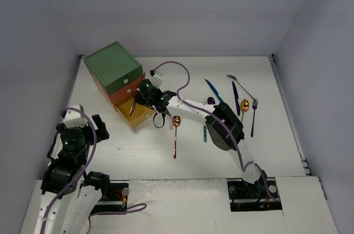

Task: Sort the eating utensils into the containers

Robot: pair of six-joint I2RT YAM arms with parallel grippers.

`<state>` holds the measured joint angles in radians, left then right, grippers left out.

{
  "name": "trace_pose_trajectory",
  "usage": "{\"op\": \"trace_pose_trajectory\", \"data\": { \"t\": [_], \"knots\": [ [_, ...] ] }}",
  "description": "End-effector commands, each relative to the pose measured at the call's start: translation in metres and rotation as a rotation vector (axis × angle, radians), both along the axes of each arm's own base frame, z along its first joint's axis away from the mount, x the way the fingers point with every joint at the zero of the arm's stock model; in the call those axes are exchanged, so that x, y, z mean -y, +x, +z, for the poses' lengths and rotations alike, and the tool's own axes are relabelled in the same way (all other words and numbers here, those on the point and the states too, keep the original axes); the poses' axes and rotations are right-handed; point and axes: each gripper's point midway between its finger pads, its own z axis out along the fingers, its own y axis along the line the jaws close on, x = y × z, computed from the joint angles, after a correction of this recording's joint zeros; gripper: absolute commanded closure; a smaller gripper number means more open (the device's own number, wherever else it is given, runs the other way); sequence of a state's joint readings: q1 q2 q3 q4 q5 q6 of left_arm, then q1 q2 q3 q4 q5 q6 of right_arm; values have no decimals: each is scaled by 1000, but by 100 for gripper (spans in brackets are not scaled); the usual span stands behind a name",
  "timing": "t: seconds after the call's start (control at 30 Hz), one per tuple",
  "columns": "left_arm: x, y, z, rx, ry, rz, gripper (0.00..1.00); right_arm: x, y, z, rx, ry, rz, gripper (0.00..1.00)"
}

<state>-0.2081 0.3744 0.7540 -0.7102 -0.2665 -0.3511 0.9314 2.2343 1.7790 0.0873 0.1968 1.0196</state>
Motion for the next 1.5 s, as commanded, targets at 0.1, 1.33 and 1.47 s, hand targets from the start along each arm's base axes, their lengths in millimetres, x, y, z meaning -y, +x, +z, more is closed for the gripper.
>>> {"op": "trace_pose_trajectory", "data": {
  "t": [0.1, 1.33, 1.47],
  "knots": [
    [1, 7, 13, 40, -14, 8, 13, -25, -2, 20, 52, 70, 50, 94],
    [69, 60, 32, -48, 52, -388, 40, 298, -62, 109, 283, -401, 36, 51],
    [94, 100, 34, -96, 154, -417, 40, 332, -80, 99, 268, -424, 6, 51]
  ]
}}
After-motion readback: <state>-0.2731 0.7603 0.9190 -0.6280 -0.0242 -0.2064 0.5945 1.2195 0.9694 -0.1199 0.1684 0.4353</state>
